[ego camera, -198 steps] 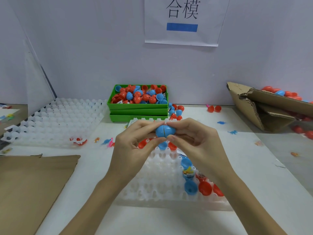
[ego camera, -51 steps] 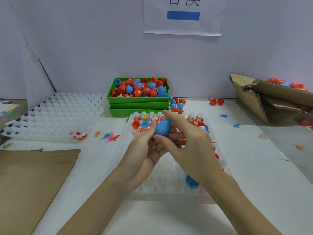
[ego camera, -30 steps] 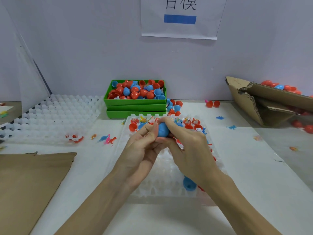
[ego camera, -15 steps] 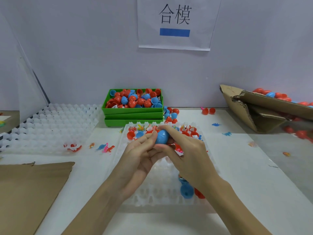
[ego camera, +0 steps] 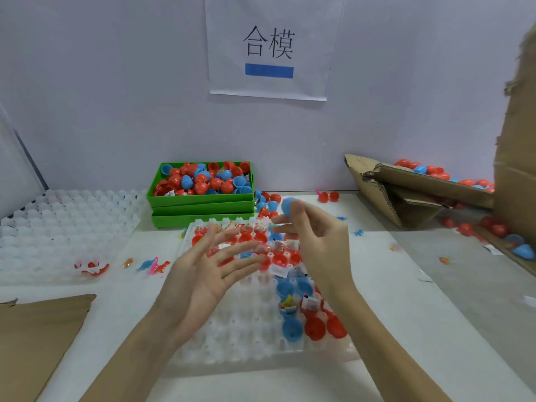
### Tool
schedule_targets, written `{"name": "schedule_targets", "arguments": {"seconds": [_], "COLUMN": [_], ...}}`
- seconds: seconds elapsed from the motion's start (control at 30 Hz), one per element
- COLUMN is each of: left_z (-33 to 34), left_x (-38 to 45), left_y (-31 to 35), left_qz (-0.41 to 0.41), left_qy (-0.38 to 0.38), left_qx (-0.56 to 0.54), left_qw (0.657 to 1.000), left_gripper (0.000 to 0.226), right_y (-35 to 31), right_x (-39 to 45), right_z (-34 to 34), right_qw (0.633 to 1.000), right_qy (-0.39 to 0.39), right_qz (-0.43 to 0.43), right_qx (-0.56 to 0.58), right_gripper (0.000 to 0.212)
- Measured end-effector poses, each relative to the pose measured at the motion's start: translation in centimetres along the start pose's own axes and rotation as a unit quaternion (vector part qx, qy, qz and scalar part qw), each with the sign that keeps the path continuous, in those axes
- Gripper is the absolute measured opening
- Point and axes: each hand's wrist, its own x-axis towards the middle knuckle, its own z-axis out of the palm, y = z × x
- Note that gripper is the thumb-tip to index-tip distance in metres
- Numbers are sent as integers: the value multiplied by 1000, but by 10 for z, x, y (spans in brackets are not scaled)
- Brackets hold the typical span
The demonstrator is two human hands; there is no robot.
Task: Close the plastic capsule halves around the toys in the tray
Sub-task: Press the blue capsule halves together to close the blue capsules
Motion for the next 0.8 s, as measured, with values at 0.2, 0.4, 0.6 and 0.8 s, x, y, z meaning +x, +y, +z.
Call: {"name": "schedule_targets", "arguments": {"seconds": [0.2, 0.4, 0.6, 0.8], "left_z": [-10, -10, -14, -12], "left_x": [1, 6, 12, 12], "left_y": [6, 5, 5, -3], "left_qz": [29, 15, 1, 44], "left_qy": [74, 66, 61, 45], "left_qx": [11, 24, 42, 166], "left_qw": [997, 997, 997, 984], "left_gripper": [43, 47, 43, 33], "right_y": [16, 25, 48, 34], "right_x": [97, 192, 189, 93], "right_z": [-51, -77, -73, -53], "right_qw": [773, 708, 756, 886], "right_qy": [89, 201, 193, -12], "right_qz": [360, 306, 318, 326], "right_qx": [515, 603, 539, 329], "right_gripper": [35, 42, 47, 30]}}
